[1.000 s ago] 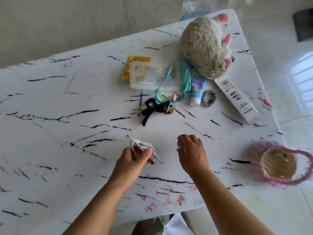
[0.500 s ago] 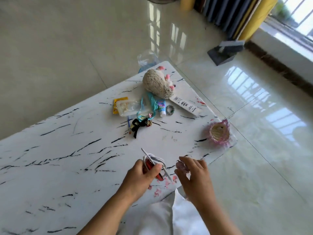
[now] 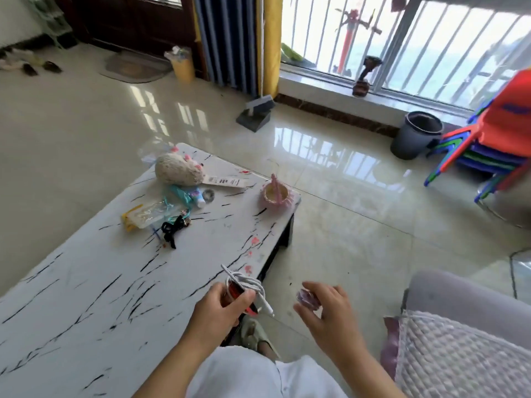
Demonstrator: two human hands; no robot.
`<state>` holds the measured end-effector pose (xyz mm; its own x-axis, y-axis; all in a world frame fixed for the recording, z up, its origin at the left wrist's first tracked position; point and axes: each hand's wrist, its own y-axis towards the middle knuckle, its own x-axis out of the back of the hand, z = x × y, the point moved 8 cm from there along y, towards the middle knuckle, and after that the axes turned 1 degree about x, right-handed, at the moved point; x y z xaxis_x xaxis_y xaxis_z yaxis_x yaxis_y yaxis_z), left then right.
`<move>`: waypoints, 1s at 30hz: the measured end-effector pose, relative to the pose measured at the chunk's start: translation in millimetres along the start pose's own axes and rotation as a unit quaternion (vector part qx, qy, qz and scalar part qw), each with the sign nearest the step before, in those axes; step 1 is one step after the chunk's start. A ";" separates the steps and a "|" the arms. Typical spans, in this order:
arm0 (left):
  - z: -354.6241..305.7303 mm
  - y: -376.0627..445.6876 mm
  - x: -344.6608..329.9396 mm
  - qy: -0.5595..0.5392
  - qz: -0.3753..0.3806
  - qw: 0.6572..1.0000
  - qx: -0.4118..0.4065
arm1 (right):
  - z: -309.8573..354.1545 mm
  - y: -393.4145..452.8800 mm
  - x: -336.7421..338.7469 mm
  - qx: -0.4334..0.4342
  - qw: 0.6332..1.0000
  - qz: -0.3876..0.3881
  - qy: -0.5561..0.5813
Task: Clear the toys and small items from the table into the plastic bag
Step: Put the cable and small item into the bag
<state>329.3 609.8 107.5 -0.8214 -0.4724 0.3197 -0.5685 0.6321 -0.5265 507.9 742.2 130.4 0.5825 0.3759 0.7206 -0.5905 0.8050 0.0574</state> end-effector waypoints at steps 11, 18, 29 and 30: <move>26.0 -103.0 -72.6 0.092 0.157 0.981 -0.066 | -25.8 -187.4 73.9 -0.136 0.982 -0.134 0.010; 34.0 -148.3 -110.5 0.195 0.273 0.933 -0.132 | -14.9 -313.4 82.7 -0.276 0.926 -0.259 -0.001; 94.2 -296.5 -200.1 0.256 0.493 0.806 -0.202 | 22.4 -545.8 57.6 -0.466 0.784 -0.408 -0.033; 101.5 -317.0 -212.4 0.267 0.516 0.786 -0.210 | 24.1 -570.4 58.8 -0.480 0.767 -0.425 -0.034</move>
<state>688.8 447.4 126.5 -0.6936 0.6800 0.2378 0.5407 0.7095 -0.4519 865.5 294.1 156.8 0.4799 -0.4699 0.7409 0.6882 0.7254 0.0143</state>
